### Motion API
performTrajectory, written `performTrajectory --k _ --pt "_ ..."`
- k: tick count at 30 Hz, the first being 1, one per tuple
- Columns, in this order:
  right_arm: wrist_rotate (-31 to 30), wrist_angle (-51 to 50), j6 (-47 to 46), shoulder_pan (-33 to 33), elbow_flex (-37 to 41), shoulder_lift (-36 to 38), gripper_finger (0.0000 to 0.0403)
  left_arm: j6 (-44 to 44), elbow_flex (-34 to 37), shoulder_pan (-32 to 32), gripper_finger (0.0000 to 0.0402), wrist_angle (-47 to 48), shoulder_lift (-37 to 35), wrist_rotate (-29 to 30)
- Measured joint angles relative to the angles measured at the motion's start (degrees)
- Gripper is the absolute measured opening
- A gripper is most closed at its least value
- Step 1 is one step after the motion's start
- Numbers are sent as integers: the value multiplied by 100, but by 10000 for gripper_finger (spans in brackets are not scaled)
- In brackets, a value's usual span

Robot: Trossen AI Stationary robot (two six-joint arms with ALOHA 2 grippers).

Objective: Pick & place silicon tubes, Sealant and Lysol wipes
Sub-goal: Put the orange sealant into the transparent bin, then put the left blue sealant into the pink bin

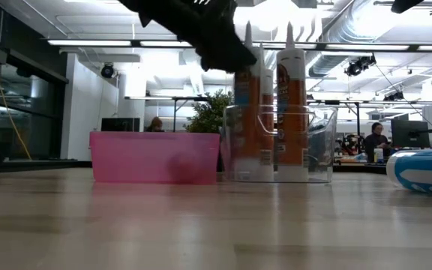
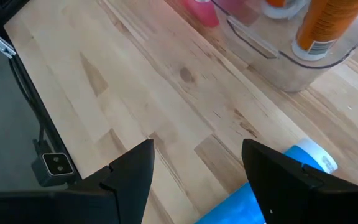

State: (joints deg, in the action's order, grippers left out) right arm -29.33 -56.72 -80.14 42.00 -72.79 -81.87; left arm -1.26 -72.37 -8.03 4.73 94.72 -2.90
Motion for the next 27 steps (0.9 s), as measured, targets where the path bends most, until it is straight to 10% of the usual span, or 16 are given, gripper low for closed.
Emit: performTrajectory --k 21,27 --pt "31 0 13 -2 0 0 239 48 1 12 192 -163 87 231" --pt "85 -1 20 -2 0 0 239 149 -3 15 291 -232 79 485"
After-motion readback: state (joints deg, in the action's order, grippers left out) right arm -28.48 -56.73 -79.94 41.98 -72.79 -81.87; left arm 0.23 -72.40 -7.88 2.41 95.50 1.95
